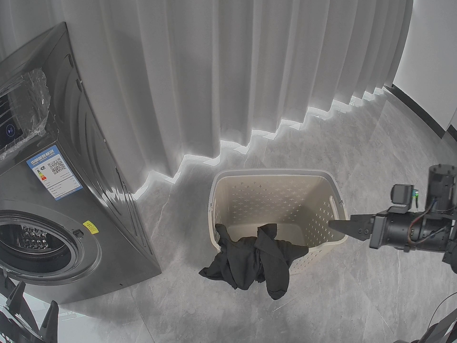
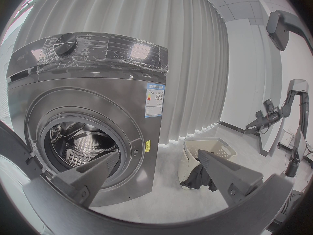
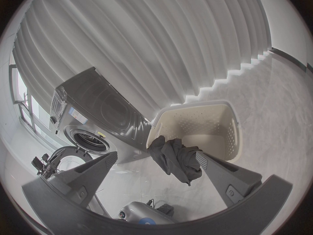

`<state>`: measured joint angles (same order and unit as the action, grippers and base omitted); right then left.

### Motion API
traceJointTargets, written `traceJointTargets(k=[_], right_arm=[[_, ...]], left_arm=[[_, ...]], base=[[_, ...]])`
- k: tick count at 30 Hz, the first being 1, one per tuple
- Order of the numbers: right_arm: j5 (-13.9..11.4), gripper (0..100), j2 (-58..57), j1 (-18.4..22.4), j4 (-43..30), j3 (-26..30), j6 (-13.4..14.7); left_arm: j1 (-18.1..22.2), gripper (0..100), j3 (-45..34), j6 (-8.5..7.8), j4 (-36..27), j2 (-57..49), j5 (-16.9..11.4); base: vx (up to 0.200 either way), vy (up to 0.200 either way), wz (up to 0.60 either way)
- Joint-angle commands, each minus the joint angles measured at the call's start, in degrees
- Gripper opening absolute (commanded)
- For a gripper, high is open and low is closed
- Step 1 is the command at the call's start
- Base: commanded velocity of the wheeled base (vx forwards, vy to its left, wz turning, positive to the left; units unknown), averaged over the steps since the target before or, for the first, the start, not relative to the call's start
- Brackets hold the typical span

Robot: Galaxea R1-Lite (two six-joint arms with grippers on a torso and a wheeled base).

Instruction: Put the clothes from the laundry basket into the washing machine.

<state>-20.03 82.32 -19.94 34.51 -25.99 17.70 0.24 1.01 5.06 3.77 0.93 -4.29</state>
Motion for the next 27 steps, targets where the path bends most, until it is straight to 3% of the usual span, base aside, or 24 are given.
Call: traceJointTargets(k=[1,5,10,19,23,27], right_arm=[[2.1,100,14.88,-4.4,6.53,-1.87,1.64],[4.38,100,22.62,-5.37,14.18,-2.49,1.72],[4.74,100,29.65,-6.25,22.0,-2.57,1.64],[4.91,100,35.98,-6.6,22.79,-7.5,2.34],[7.29,100,39.49,-6.95,22.88,-10.4,2.6],[7.81,100,41.6,-8.27,24.38,-11.28,2.6]], left_arm=[[0.02,100,-0.92,0.04,0.01,-0.75,-0.02],[0.02,100,-0.92,-0.05,0.01,-0.75,0.07],[0.02,100,-0.92,-0.05,0.01,-0.75,0.07],[0.02,100,-0.92,-0.05,0.01,-0.75,0.07],[0.02,100,-0.92,-0.05,0.01,-0.75,0.07],[0.02,100,-0.92,-0.14,0.01,-0.75,0.07]], base=[[0.0,0.0,0.0],[0.0,0.0,0.0],[0.0,0.0,0.0],[0.0,0.0,0.0],[0.0,0.0,0.0],[0.0,0.0,0.0]])
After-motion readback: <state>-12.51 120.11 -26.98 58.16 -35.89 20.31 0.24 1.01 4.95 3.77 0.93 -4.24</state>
